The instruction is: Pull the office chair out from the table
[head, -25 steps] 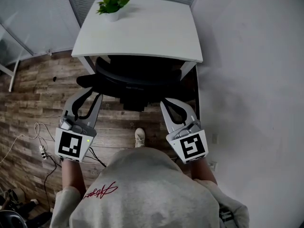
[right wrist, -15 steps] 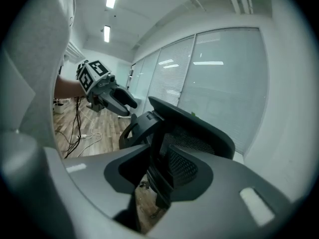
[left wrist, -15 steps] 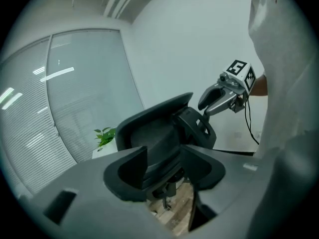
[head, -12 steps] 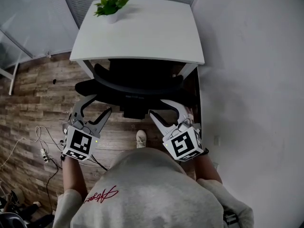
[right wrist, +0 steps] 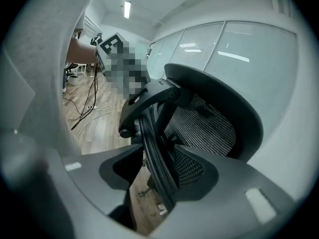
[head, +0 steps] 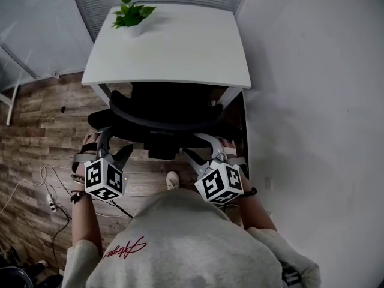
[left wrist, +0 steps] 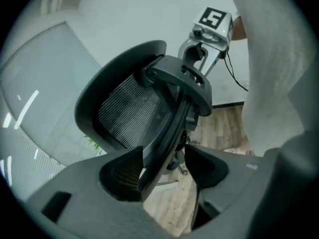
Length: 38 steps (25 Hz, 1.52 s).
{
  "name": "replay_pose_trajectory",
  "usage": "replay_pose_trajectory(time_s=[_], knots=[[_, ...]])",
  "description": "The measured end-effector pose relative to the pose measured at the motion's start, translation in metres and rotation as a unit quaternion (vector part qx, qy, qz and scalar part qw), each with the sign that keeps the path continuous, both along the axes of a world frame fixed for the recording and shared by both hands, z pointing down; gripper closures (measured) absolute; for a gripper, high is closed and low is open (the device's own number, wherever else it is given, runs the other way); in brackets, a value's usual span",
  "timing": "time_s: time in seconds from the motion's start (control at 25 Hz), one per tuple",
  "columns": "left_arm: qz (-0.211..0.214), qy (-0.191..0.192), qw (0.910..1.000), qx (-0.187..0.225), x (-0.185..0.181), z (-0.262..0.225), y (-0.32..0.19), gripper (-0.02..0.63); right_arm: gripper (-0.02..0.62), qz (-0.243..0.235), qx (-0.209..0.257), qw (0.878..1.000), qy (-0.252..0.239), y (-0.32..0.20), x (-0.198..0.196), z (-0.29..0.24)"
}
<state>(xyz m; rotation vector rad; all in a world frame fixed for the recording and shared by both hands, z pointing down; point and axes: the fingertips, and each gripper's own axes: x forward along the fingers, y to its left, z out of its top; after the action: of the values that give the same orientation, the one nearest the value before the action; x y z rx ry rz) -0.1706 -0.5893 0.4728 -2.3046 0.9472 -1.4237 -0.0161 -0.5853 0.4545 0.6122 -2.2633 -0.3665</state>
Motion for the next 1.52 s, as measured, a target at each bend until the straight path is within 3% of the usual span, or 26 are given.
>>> replay_pose_trajectory(time_s=[0.28, 0.56, 0.72, 0.88, 1.08, 1.2, 1.32, 1.52], knots=[[0.036, -0.114, 0.9928, 0.007, 0.002, 0.017, -0.01, 0.328, 0.385, -0.012, -0.02, 0.999, 0.043, 0.001, 0.0, 0.01], [0.057, -0.184, 0.9812, 0.017, 0.006, 0.04, -0.019, 0.337, 0.368, -0.032, -0.023, 0.997, 0.073, -0.003, -0.001, 0.012], [0.067, -0.223, 0.9719, 0.032, 0.003, 0.044, -0.023, 0.357, 0.409, -0.042, -0.007, 0.989, 0.145, -0.007, 0.004, 0.028], [0.079, -0.28, 0.9554, 0.051, -0.001, 0.052, -0.029, 0.393, 0.44, -0.04, 0.011, 0.977, 0.211, -0.016, 0.009, 0.047], [0.058, -0.277, 0.954, 0.1, 0.003, 0.045, -0.039, 0.506, 0.489, -0.059, 0.06, 0.963, 0.256, -0.023, 0.012, 0.062], [0.054, -0.255, 0.9578, 0.122, 0.008, 0.043, -0.037, 0.514, 0.499, -0.063, 0.08, 0.96, 0.26, -0.021, 0.011, 0.064], [0.054, -0.286, 0.9436, 0.158, 0.002, 0.038, -0.046, 0.522, 0.501, -0.063, 0.085, 0.96, 0.26, -0.027, 0.011, 0.063], [0.061, -0.282, 0.9477, 0.136, 0.003, 0.043, -0.045, 0.518, 0.497, -0.056, 0.053, 0.962, 0.26, -0.026, 0.012, 0.068]])
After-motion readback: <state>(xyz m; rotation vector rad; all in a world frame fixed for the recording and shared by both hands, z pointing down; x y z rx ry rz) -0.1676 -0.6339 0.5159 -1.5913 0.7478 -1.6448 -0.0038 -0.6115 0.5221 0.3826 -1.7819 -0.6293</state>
